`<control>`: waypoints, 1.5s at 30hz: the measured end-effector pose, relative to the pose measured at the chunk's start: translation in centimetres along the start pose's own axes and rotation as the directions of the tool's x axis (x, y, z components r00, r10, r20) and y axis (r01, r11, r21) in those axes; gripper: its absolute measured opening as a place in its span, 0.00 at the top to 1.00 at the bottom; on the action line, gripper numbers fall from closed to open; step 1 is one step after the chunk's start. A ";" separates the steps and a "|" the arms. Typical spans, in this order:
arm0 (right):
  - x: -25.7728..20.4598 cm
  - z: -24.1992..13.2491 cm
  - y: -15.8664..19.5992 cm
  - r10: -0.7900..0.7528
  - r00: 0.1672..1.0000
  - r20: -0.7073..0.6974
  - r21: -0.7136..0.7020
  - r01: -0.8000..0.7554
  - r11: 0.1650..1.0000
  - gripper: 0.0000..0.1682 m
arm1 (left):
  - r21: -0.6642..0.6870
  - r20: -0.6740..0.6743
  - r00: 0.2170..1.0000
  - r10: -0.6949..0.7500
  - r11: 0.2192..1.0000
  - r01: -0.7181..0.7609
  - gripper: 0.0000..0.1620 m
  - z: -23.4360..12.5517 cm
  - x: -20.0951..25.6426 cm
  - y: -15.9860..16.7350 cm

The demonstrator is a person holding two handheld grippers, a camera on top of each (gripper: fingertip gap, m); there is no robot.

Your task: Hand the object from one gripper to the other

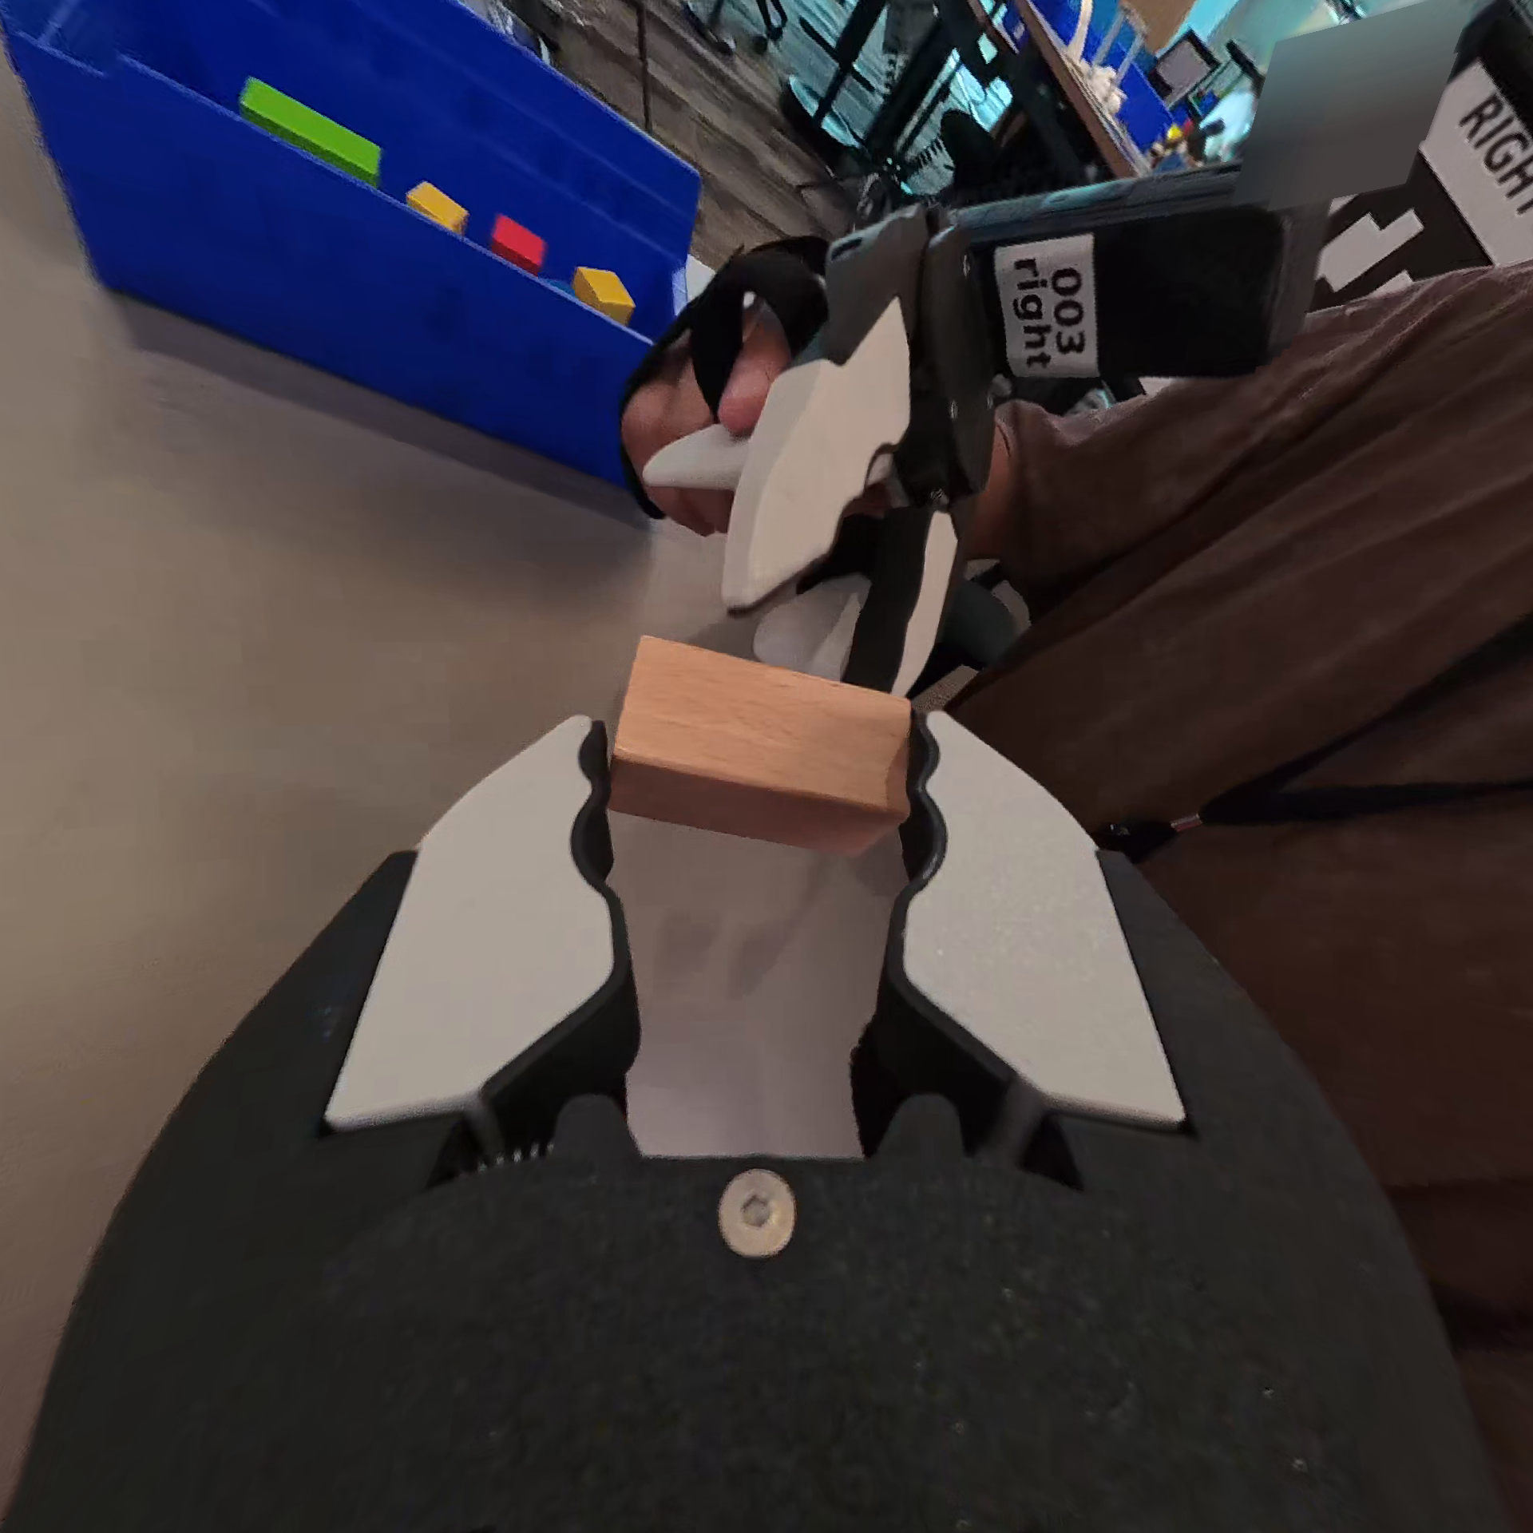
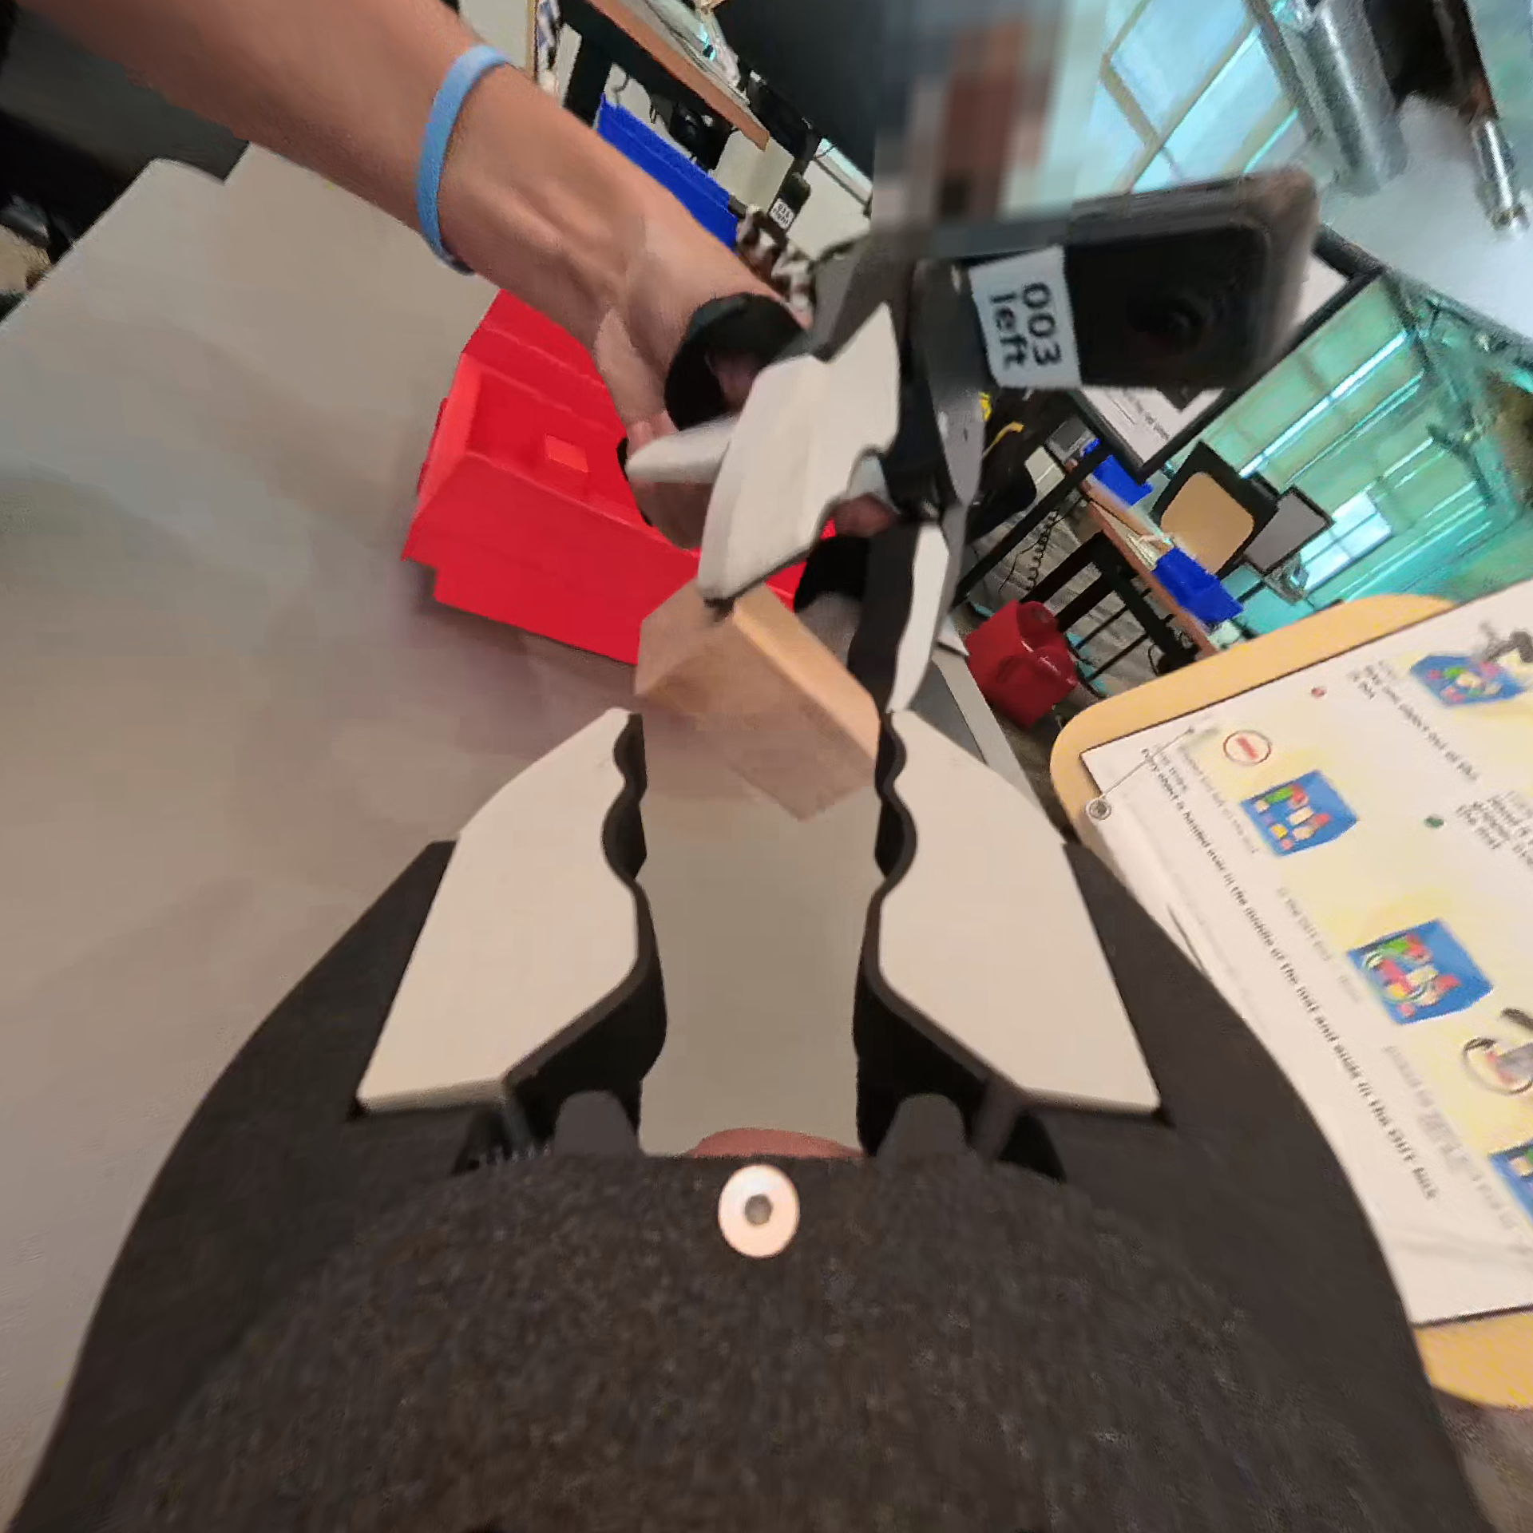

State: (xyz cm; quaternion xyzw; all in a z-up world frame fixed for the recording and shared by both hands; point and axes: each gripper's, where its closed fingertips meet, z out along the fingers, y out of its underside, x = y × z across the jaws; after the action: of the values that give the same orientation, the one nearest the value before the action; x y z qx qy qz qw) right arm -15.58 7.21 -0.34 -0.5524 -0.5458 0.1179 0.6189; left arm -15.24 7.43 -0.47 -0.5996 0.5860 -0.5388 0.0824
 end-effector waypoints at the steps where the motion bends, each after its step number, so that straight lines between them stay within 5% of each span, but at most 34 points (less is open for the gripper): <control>1: -0.2 0.0 0.1 -0.035 0.999 0.011 -0.011 0.035 0.999 0.69 | -0.007 -0.012 1.000 0.001 1.000 -0.001 0.57 0.6 0.1 -0.1; 8: -1.3 -1.0 0.5 -0.217 0.976 -0.032 -0.036 0.216 0.976 0.79 | 0.056 -0.099 0.992 -0.079 0.995 0.085 0.58 2.4 0.2 -0.7; 13: -1.8 -1.2 0.1 -0.259 0.965 -0.045 -0.059 0.256 0.965 0.80 | 0.170 -0.170 0.972 -0.160 0.967 0.189 0.70 2.2 0.1 -0.8; 22: -2.1 -1.1 0.4 -0.203 0.976 -0.074 -0.047 0.200 0.979 0.80 | 0.291 -0.169 0.975 -0.145 0.938 0.190 0.63 0.6 0.0 -1.5; 30: -2.2 -1.4 0.4 -0.143 0.988 -0.064 -0.016 0.142 0.990 0.80 | 0.160 -0.164 0.979 -0.124 0.976 0.151 0.51 3.1 0.7 1.4; 37: -2.6 -1.3 -0.2 -0.127 0.991 -0.033 0.032 0.128 0.991 0.81 | 0.123 -0.251 0.960 -0.124 0.980 0.159 0.55 3.8 1.5 2.0; 45: -2.1 0.3 2.6 -0.300 0.951 -0.071 -0.124 0.290 0.949 0.80 | 0.143 -0.256 0.942 -0.217 0.955 0.259 0.55 4.1 0.3 2.6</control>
State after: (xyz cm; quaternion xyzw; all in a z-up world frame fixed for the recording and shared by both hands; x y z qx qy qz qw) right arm -15.43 6.70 -3.63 -0.5032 -0.5998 -0.0316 0.6213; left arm -13.91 4.26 -3.86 -0.5880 0.4650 -0.6619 -0.0020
